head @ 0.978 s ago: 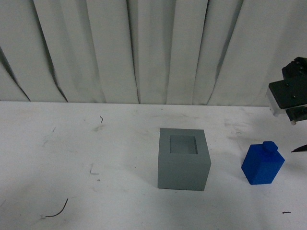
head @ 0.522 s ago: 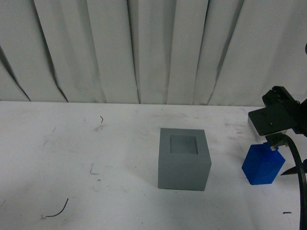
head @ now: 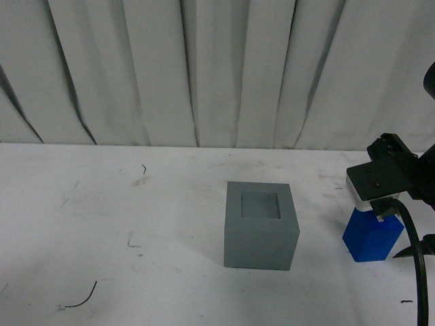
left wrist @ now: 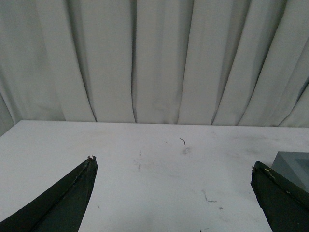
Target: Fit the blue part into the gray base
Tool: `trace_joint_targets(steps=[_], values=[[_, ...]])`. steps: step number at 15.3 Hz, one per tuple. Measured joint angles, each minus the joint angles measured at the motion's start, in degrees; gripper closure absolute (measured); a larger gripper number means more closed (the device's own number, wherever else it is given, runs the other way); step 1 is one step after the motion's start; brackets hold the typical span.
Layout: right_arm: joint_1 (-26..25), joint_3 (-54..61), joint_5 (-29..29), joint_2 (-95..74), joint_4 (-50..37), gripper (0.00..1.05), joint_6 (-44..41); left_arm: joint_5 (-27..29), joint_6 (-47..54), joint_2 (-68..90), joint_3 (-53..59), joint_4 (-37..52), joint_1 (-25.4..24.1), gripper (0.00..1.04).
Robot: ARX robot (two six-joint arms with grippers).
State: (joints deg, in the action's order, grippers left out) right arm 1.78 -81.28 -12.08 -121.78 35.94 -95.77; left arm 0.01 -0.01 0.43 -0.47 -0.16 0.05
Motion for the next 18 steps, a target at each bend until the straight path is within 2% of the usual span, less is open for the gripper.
trace_joint_targets(steps=[1, 4, 5, 7, 13, 18], values=[[-0.3, 0.0, 0.0, -0.2, 0.0, 0.12, 0.0, 0.0, 0.0, 0.0, 0.0, 0.0, 0.0, 0.07], [-0.7, 0.0, -0.4, -0.8, -0.7, 0.47, 0.2, 0.0, 0.0, 0.0, 0.0, 0.0, 0.0, 0.07], [-0.7, 0.0, -0.8, -0.7, -0.6, 0.53, 0.2, 0.0, 0.0, 0.0, 0.0, 0.0, 0.0, 0.07], [-0.7, 0.0, -1.0, -0.6, -0.7, 0.57, 0.2, 0.0, 0.0, 0.0, 0.0, 0.0, 0.0, 0.07], [-0.9, -1.2, -4.9, 2.1, 2.6, 0.58, 1.7, 0.0, 0.0, 0.0, 0.0, 0.0, 0.0, 0.07], [0.7, -7.9, -7.7, 7.0, 11.6, 0.58, 3.8, 0.0, 0.0, 0.0, 0.0, 0.0, 0.0, 0.07]])
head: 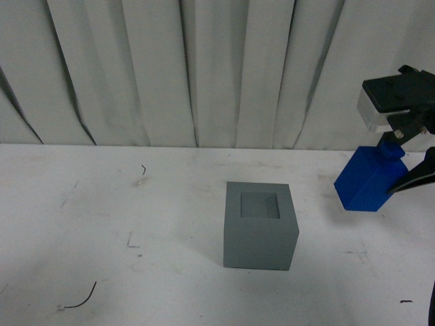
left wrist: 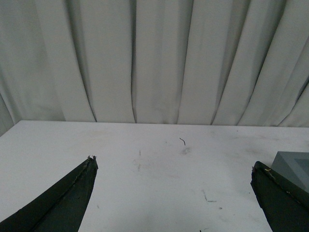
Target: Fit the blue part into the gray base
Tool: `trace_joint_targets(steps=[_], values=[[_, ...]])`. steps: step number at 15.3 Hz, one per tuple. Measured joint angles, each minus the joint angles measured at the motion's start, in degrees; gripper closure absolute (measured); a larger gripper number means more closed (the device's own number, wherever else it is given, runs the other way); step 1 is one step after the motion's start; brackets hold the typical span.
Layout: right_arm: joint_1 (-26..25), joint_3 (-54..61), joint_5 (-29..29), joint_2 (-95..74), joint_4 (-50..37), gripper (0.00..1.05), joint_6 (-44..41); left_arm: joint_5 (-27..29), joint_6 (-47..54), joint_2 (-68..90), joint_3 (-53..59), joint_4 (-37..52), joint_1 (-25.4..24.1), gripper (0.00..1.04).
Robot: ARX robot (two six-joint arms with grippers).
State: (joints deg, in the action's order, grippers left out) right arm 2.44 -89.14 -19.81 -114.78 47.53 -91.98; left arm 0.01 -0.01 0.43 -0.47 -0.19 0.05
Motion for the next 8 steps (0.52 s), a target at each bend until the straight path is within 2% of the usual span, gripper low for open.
trace_joint_targets(steps=[4, 8], values=[[4.8, -4.2, -1.5, 0.6, 6.4, 0.58, 3.6, 0.0, 0.0, 0.0, 0.0, 0.0, 0.0, 0.07], [9.9, -9.6, -1.0, -1.2, 8.3, 0.58, 6.8, 0.0, 0.0, 0.0, 0.0, 0.0, 0.0, 0.07]])
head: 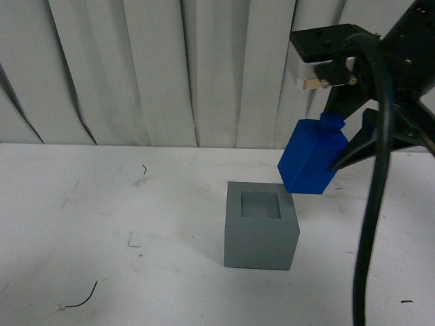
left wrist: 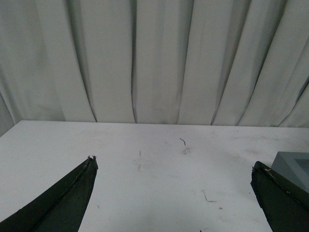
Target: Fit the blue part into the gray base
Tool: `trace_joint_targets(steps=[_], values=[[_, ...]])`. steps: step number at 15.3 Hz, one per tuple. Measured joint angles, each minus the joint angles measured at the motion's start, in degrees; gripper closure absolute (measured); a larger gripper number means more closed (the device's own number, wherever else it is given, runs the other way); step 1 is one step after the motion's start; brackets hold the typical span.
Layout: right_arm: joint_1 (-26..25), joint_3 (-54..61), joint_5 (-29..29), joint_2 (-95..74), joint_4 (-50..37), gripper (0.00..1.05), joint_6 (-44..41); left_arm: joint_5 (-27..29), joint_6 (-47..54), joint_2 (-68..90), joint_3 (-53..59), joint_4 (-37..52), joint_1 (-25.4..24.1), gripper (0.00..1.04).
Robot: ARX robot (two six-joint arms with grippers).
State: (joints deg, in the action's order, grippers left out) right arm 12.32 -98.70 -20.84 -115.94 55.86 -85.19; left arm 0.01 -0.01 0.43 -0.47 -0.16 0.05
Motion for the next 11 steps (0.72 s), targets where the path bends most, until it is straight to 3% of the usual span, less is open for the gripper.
trace_joint_targets(steps=[5, 11], values=[[5.0, -6.5, 2.6, -5.9, 2.9, 0.58, 4.2, 0.0, 0.0, 0.0, 0.0, 0.0, 0.0, 0.07], [7.6, -7.3, 4.7, -8.6, 3.3, 0.58, 6.9, 0.0, 0.0, 0.0, 0.0, 0.0, 0.0, 0.07]])
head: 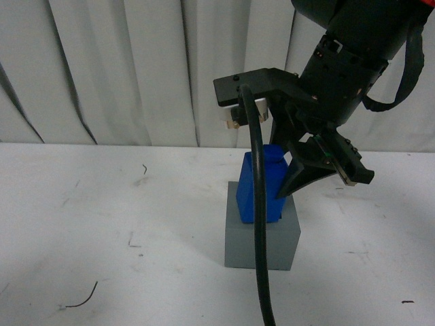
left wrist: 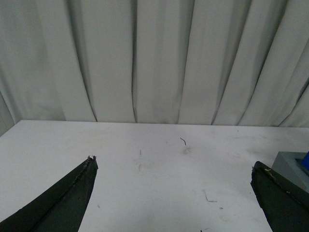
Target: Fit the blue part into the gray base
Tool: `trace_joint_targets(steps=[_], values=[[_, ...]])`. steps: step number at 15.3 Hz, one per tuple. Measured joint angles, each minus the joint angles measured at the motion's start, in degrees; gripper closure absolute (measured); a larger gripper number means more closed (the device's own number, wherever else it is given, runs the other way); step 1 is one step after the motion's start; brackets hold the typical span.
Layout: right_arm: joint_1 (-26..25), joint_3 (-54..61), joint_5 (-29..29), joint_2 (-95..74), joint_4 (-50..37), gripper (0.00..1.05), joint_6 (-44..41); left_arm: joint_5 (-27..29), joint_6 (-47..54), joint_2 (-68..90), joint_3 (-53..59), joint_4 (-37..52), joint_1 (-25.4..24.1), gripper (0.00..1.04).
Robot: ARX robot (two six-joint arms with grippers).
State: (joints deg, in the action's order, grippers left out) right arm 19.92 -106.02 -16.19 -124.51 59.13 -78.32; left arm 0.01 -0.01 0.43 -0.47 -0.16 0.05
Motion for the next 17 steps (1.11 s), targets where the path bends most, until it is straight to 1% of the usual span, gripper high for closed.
trace_joint_targets(steps=[4, 10, 17], values=[[-0.1, -1.0, 1.3, -0.5, -0.5, 0.58, 1.5, 0.0, 0.0, 0.0, 0.0, 0.0, 0.0, 0.07], [-1.2, -1.2, 1.5, -1.2, -1.6, 0.58, 2.3, 0.0, 0.0, 0.0, 0.0, 0.0, 0.0, 0.07], [-0.5, -1.4, 2.0, -1.8, -1.0, 0.58, 3.6, 0.0, 0.0, 0.0, 0.0, 0.0, 0.0, 0.07]])
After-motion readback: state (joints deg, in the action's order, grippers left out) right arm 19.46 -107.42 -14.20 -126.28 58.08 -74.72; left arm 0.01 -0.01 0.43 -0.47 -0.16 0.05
